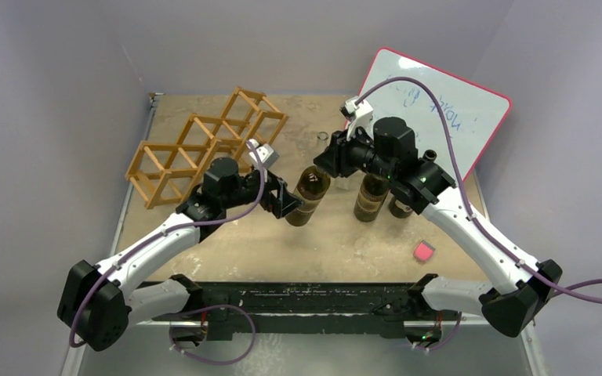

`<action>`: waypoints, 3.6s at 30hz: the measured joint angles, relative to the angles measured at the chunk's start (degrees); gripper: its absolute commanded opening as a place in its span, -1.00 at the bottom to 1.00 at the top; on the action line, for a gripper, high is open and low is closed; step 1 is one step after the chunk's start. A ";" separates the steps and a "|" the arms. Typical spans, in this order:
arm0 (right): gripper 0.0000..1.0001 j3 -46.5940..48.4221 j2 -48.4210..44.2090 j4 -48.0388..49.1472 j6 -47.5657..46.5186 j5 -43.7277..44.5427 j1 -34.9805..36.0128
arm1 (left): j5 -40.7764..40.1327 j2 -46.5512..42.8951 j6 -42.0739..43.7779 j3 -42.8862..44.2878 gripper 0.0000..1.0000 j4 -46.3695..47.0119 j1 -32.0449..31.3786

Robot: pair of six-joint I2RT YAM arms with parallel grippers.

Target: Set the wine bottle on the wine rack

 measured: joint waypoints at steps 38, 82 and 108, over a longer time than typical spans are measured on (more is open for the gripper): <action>-0.09 1.16 -1.79 6.43 3.56 -12.83 0.17 | 7.69 -0.87 23.30 -3.17 -1.00 8.70 -2.25; 0.25 13.25 8.94 -24.79 -12.59 -11.43 0.39 | -11.63 0.09 90.73 9.70 -1.00 -15.34 -2.54; -1.00 10.12 12.87 -23.63 -12.70 -14.67 2.54 | -14.49 1.75 93.92 10.14 -0.80 -15.56 -4.83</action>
